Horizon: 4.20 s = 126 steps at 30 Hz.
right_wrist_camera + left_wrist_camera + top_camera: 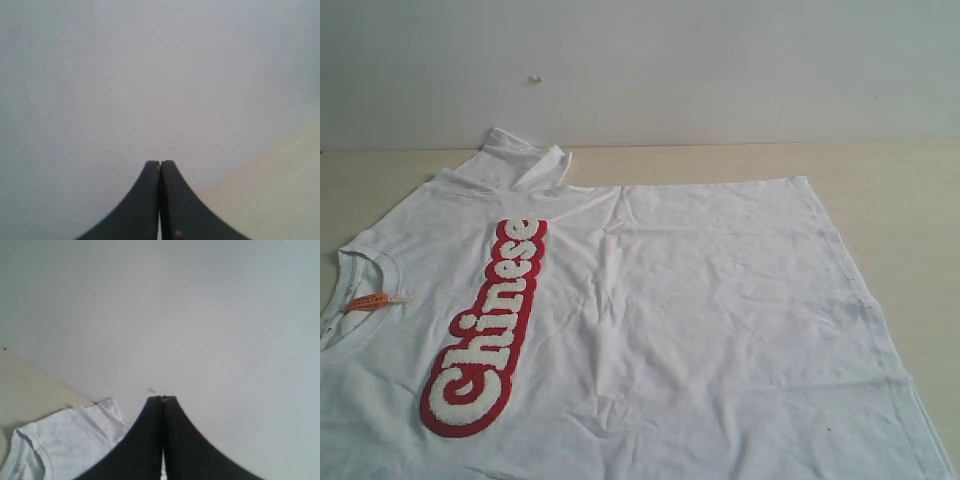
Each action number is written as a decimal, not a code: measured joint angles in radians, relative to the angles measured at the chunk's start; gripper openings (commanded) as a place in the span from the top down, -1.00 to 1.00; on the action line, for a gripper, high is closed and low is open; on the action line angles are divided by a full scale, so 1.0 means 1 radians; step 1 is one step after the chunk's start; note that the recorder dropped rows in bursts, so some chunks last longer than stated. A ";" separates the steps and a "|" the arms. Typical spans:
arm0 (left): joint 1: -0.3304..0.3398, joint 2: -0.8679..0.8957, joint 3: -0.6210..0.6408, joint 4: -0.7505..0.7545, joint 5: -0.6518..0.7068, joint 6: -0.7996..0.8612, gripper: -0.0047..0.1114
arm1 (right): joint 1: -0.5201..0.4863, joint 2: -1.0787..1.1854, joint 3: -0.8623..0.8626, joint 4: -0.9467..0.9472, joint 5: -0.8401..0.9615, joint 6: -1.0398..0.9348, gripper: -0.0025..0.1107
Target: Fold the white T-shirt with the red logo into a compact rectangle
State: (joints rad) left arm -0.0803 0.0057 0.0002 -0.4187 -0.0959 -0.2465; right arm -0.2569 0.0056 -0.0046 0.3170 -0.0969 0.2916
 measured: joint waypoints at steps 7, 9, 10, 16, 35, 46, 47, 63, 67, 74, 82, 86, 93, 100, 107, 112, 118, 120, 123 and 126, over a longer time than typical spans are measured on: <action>0.000 0.019 -0.240 0.058 0.340 -0.004 0.48 | 0.011 0.049 -0.214 -0.102 0.033 0.009 0.96; 0.000 0.071 -0.349 0.066 0.407 0.051 0.43 | 0.043 0.123 -0.323 -0.140 0.044 -0.047 0.96; 0.000 0.110 -0.414 0.071 0.448 0.084 0.43 | 0.066 0.172 -0.379 -0.156 0.057 -0.089 0.96; 0.000 0.483 -0.868 0.159 0.706 0.280 0.43 | 0.256 0.622 -0.866 -0.268 0.370 -0.362 0.96; -0.095 1.265 -1.342 0.187 1.190 1.238 0.43 | 0.422 1.401 -1.368 -0.152 1.204 -1.487 0.96; -0.191 1.451 -1.264 0.183 1.315 1.394 0.17 | 0.422 1.547 -1.272 -0.171 1.306 -1.389 0.78; -0.193 1.457 -1.254 0.183 1.316 1.394 0.05 | 0.422 1.548 -1.269 -0.159 1.298 -1.370 0.67; -0.193 1.465 -1.106 0.118 1.276 1.344 -0.74 | 0.429 1.548 -1.269 0.053 1.199 -1.313 -0.90; -0.193 1.465 -1.102 0.101 1.228 1.342 -0.74 | 0.430 1.548 -1.269 0.067 1.154 -1.358 -0.90; -0.193 1.465 -1.102 0.073 1.204 1.358 -0.74 | 0.430 1.548 -1.269 0.045 1.140 -1.404 -0.90; -0.193 1.473 -1.097 0.240 1.100 1.423 -0.74 | 0.430 1.622 -1.269 -0.217 1.184 -1.463 -0.90; -0.193 1.473 -1.097 0.253 1.159 1.524 -0.74 | 0.430 1.663 -1.269 -0.235 1.207 -1.484 -0.90; -0.193 1.473 -1.097 0.256 1.218 1.559 -0.74 | 0.430 1.673 -1.269 -0.150 1.114 -1.489 -0.90; -0.193 1.514 -1.097 0.315 1.128 1.585 -0.74 | 0.430 1.683 -1.269 -0.191 1.007 -1.516 -0.90; -0.193 1.713 -1.097 0.510 1.032 1.592 -0.74 | 0.430 1.789 -1.269 -0.224 0.953 -1.668 -0.90; -0.191 1.831 -1.096 0.657 0.891 1.595 -0.74 | 0.430 1.879 -1.269 -0.246 0.868 -1.666 -0.90; -0.133 1.891 -1.134 0.669 0.702 1.595 -0.74 | 0.430 1.949 -1.269 -0.328 0.819 -1.644 -0.90; -0.099 1.903 -1.168 0.643 0.691 1.597 -0.74 | 0.416 1.963 -1.269 -0.341 0.797 -1.627 -0.90; -0.053 1.918 -1.202 0.598 0.691 1.612 -0.74 | 0.377 1.978 -1.269 -0.345 0.789 -1.606 -0.90; -0.030 1.944 -1.213 0.569 0.686 1.642 -0.74 | 0.329 1.990 -1.269 -0.343 0.795 -1.604 -0.90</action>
State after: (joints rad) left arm -0.1100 1.9501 -1.2126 0.1504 0.5905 1.3958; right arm 0.0720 1.9956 -1.2736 -0.0255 0.6986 -1.3128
